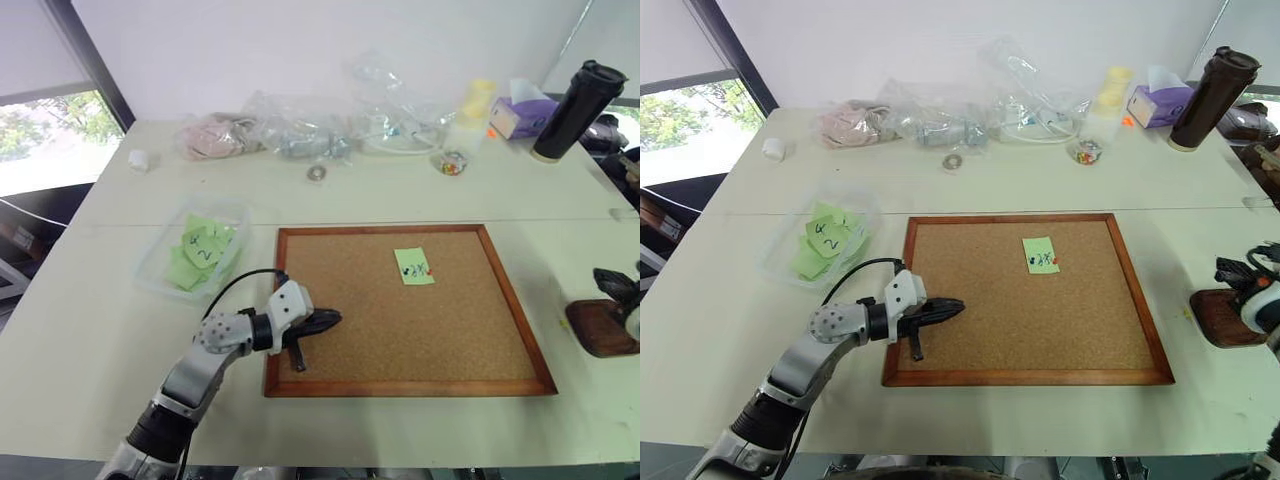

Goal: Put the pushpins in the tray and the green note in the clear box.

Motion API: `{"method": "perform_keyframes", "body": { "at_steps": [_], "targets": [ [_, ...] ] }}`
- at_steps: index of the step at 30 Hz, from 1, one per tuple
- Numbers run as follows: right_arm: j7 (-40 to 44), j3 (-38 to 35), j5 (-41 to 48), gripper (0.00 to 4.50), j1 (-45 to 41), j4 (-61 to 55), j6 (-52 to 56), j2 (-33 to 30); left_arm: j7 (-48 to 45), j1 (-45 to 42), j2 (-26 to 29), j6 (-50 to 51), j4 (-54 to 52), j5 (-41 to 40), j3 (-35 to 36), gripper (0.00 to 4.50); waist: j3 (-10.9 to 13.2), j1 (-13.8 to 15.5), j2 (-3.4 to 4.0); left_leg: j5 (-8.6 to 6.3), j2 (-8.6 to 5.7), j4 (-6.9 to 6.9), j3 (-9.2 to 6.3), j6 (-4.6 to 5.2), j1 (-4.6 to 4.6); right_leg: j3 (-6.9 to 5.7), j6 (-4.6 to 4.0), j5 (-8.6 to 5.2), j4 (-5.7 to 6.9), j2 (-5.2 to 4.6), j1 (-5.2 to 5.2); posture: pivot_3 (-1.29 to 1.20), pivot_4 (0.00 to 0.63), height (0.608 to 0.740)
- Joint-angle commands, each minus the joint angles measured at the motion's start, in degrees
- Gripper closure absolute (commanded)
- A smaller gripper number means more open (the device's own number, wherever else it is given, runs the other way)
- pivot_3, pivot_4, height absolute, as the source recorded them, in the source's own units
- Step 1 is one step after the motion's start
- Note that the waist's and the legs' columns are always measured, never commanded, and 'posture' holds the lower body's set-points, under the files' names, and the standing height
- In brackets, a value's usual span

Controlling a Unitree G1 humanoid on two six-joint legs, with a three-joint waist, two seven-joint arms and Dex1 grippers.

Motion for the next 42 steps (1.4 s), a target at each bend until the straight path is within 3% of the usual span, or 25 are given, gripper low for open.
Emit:
{"method": "perform_keyframes", "body": {
  "at_steps": [1, 12, 15, 17, 19, 22, 42],
  "targets": [
    [0.66, -5.02, 3.16, 4.48, 3.7, -4.53, 1.83, -0.84, -0.81, 1.92, -0.6, 1.41, -0.37, 0.35, -3.71, 4.5, -0.02, 0.06, 0.03, -0.01, 0.0, 0.0, 0.0, 0.01, 0.0, 0.0, 0.0, 0.0, -0.02, 0.0, 0.01, 0.0, 0.15, 0.73],
    [1.53, -4.77, 6.92, 4.48, 12.22, -6.48, 3.3, 1.25, -1.51, 1.26, -1.2, 0.95, 1.21, 0.58, -4.12, 4.5, 0.0, 0.05, 0.01, -0.07, 0.0, 0.0, 0.0, 0.13, 0.13, 0.0, 0.0, 0.0, -0.23, 0.0, 0.27, 0.0, 0.15, 0.73],
    [1.54, -3.63, 6.92, 3.5, 12.56, -5.65, 2.71, 1.31, -1.47, 1.33, -1.01, 0.52, 1.74, 0.98, -4.04, 4.5, -0.02, 0.01, 0.04, -0.08, 0.0, 0.0, 0.0, 0.14, 0.2, -0.01, 0.01, 0.0, -0.26, 0.0, 0.34, 0.0, 0.15, 0.73],
    [1.49, -3.04, 6.62, 2.56, 12.48, -4.97, 2.05, 1.28, -1.31, 1.49, -0.94, 0.36, 1.86, 1.16, -3.88, 4.5, -0.04, 0.03, 0.07, -0.08, 0.0, 0.0, 0.0, 0.14, 0.22, -0.01, 0.01, 0.0, -0.27, 0.0, 0.37, 0.0, 0.15, 0.73],
    [1.24, -2.6, 6.17, 1.34, 12.2, -4.16, 1.39, 1.12, -1.22, 1.94, -0.72, 0.3, 1.72, 1.17, -3.63, 4.5, -0.05, 0.02, 0.09, -0.09, 0.0, 0.0, 0.0, 0.15, 0.23, -0.01, 0.01, 0.0, -0.27, 0.0, 0.38, 0.0, 0.15, 0.73],
    [1.24, -2.5, 6.15, 0.03, 11.75, -3.27, 0.62, 0.38, -1.0, 2.79, -0.3, 0.36, 1.02, 1.07, -3.19, 4.5, -0.06, -0.03, 0.1, -0.09, 0.0, 0.0, 0.0, 0.15, 0.24, 0.0, 0.01, 0.0, -0.27, 0.0, 0.38, 0.0, 0.15, 0.73],
    [0.22, -2.64, 3.27, 0.03, 12.79, 5.11, -6.88, -0.66, -0.78, 1.25, -0.96, 2.25, -0.3, 0.79, -3.1, 4.5, -0.08, -0.01, 0.13, -0.11, 0.01, 0.0, 0.0, 0.19, 0.23, -0.01, 0.01, -0.01, -0.28, 0.01, 0.37, 0.0, 0.15, 0.73]
  ]
}}
